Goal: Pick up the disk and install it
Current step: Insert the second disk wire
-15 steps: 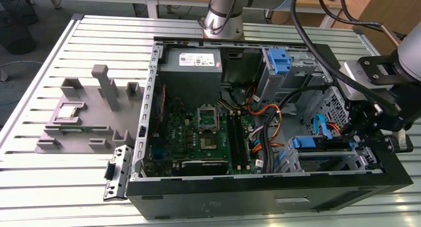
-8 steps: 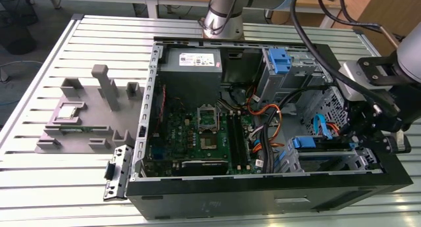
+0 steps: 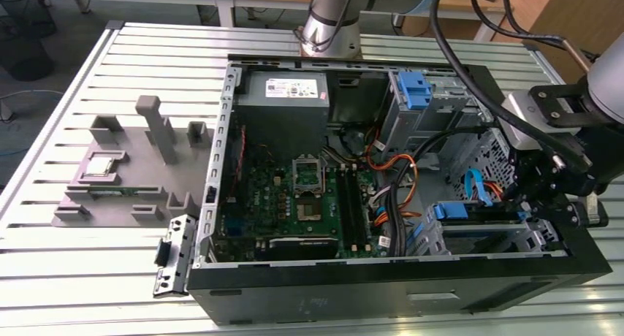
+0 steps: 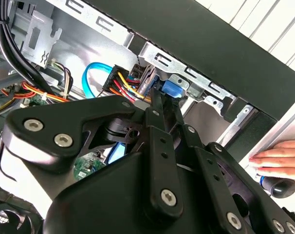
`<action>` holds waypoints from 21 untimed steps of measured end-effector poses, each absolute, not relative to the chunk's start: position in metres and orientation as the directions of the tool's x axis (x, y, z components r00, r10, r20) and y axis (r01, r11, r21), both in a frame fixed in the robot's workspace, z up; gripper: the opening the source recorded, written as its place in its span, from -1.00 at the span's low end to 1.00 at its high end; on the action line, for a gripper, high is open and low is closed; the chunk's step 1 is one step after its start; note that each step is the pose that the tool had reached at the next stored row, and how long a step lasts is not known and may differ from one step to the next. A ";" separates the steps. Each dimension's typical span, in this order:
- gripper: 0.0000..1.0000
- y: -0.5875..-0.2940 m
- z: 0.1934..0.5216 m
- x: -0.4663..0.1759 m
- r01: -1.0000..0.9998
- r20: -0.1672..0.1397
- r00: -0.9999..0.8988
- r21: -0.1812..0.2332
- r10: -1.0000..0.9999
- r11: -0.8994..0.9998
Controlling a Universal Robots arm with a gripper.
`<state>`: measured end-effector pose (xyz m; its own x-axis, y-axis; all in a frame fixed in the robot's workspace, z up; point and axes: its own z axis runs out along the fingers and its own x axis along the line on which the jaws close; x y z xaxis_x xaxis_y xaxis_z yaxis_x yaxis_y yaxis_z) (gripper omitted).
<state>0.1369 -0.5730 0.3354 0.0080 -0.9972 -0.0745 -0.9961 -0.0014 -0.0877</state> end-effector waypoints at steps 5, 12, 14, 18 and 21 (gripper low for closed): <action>-0.68 -0.573 0.335 0.137 -0.996 -0.075 0.008 -0.088 -0.997 -0.001; -0.68 -0.573 0.336 0.137 -0.996 -0.075 0.007 -0.088 -0.997 -0.001; -0.68 -0.573 0.337 0.137 -0.996 -0.075 0.007 -0.088 -0.997 -0.001; -0.68 -0.572 0.341 0.137 -0.996 -0.075 0.007 -0.088 -0.997 -0.001; -0.68 -0.572 0.341 0.137 -0.996 -0.075 0.007 -0.088 -0.997 -0.001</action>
<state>0.1369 -0.5725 0.3406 0.0072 -0.9972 -0.0747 -0.9961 -0.0006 -0.0882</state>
